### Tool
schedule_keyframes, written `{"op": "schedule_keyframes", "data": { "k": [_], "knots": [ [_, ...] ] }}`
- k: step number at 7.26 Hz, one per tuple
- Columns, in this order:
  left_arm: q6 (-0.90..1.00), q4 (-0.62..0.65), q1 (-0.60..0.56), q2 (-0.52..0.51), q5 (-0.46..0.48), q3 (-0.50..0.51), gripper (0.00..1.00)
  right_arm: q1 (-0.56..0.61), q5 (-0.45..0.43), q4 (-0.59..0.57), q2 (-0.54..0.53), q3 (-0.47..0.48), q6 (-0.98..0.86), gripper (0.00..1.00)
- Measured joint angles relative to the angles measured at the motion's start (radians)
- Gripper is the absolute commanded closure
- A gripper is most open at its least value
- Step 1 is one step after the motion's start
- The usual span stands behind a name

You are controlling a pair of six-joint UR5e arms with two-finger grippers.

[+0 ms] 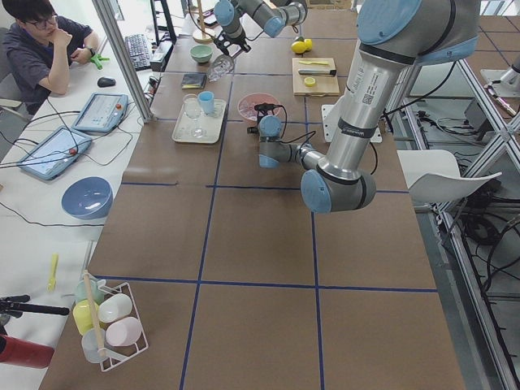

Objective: Put ice in cup with scoop
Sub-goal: 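Tip the scoop over the light-blue cup with the right gripper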

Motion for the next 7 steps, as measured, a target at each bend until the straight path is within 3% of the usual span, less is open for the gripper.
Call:
{"op": "schedule_keyframes", "data": {
  "k": [7],
  "knots": [
    [0.0, 0.0, 0.0, 0.0, 0.0, 0.0, 0.0, 0.01, -0.047, -0.043, 0.029, -0.037, -0.129, 1.0]
  ]
}}
